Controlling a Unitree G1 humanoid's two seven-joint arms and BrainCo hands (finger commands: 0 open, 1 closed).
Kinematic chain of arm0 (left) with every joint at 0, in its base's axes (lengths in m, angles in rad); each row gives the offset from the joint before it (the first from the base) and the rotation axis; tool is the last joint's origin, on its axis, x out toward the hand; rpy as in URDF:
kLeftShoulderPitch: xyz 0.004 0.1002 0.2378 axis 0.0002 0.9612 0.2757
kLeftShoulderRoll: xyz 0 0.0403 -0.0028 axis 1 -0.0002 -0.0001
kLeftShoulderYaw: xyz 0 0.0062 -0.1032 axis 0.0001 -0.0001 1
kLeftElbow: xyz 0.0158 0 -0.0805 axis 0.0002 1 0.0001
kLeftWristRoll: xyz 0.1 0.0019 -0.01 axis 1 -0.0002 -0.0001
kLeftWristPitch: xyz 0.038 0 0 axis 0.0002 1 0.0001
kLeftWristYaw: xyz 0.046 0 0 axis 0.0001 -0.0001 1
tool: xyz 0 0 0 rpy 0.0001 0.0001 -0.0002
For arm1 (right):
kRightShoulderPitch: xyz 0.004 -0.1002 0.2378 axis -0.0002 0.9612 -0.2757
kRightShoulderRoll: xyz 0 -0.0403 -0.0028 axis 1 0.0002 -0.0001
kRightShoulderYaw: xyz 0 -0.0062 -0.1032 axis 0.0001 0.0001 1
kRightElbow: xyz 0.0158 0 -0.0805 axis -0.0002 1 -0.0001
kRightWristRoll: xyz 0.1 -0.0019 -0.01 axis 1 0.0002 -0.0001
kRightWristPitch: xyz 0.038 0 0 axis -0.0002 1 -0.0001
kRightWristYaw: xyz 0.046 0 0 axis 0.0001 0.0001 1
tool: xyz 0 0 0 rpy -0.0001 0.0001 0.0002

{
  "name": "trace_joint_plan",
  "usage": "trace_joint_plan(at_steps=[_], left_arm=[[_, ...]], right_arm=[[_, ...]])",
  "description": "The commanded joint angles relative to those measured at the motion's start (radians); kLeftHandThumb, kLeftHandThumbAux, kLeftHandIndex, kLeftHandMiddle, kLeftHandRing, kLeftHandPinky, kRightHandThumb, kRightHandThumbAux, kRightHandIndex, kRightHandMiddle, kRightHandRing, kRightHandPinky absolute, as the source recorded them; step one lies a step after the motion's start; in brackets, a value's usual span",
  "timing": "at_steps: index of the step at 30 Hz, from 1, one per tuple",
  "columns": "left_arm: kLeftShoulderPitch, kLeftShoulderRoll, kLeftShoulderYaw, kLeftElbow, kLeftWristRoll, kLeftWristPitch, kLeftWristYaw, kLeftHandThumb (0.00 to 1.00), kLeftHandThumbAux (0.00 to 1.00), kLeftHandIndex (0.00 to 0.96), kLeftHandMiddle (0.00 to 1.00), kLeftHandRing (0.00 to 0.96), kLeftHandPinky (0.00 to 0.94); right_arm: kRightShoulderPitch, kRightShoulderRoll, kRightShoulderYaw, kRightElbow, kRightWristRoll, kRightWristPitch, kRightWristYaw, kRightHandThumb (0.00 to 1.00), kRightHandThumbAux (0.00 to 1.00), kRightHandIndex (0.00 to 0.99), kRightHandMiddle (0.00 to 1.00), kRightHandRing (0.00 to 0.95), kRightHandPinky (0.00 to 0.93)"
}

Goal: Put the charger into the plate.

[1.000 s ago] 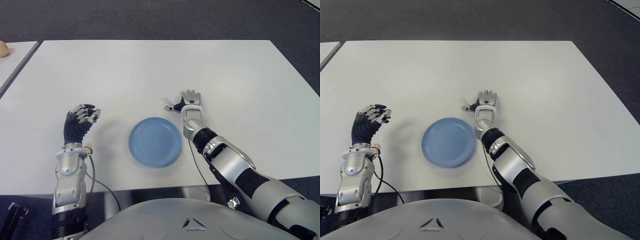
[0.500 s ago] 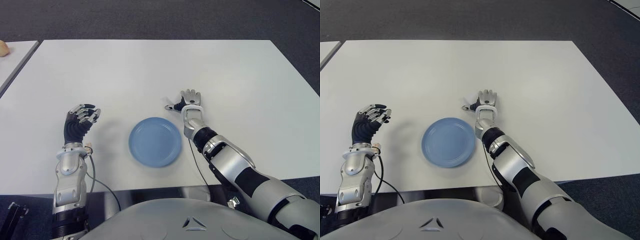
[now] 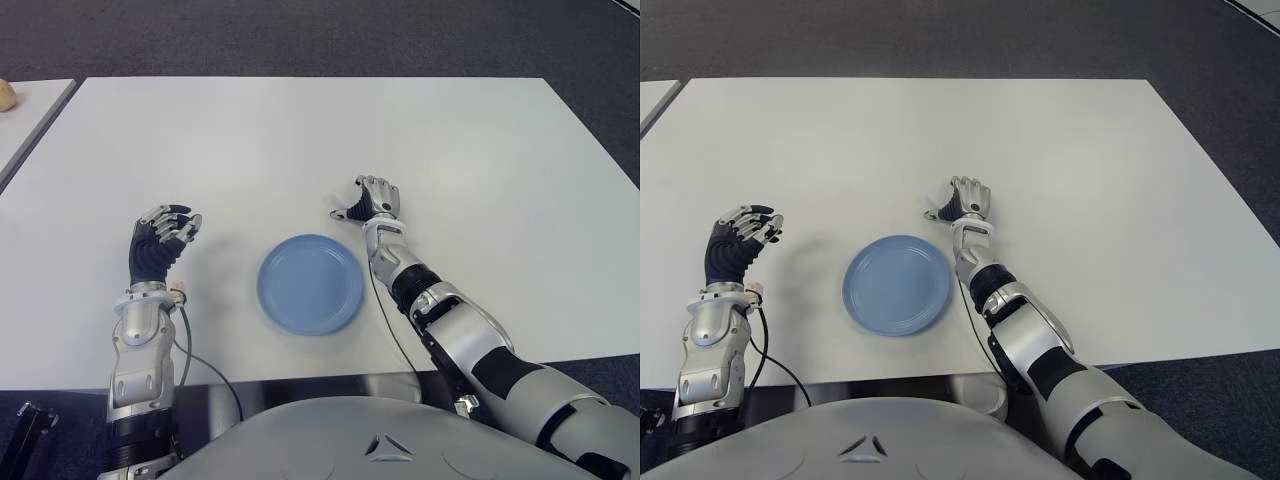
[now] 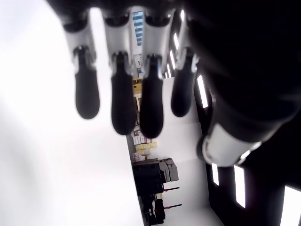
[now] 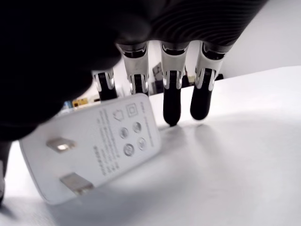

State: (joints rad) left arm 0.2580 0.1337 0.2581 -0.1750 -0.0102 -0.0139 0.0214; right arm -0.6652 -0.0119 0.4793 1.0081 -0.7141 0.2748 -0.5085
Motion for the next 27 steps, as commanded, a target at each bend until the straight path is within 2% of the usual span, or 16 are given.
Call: trace_joint_plan(at_steps=[1,9,27], left_arm=[[0.002,-0.004,0.005,0.023,-0.001,-0.009,0.007,0.705,0.719,0.43,0.546,0.543,0.519],[0.001,-0.005,0.007,0.028,-0.001,-0.014,0.008,0.705,0.718,0.431,0.549,0.541,0.517],[-0.006,-0.006,0.008,0.036,0.014,-0.003,0.03,0.705,0.72,0.428,0.536,0.531,0.505]], right_arm=[[0.04,-0.001,-0.015,0.014,0.029,-0.026,-0.024,0.84,0.673,0.434,0.499,0.731,0.751],[0.051,-0.002,-0.029,0.009,0.042,-0.059,-0.051,0.849,0.674,0.441,0.49,0.783,0.815],[0.091,-0.015,-0.04,-0.061,0.037,-0.074,-0.079,0.85,0.674,0.442,0.489,0.799,0.822]])
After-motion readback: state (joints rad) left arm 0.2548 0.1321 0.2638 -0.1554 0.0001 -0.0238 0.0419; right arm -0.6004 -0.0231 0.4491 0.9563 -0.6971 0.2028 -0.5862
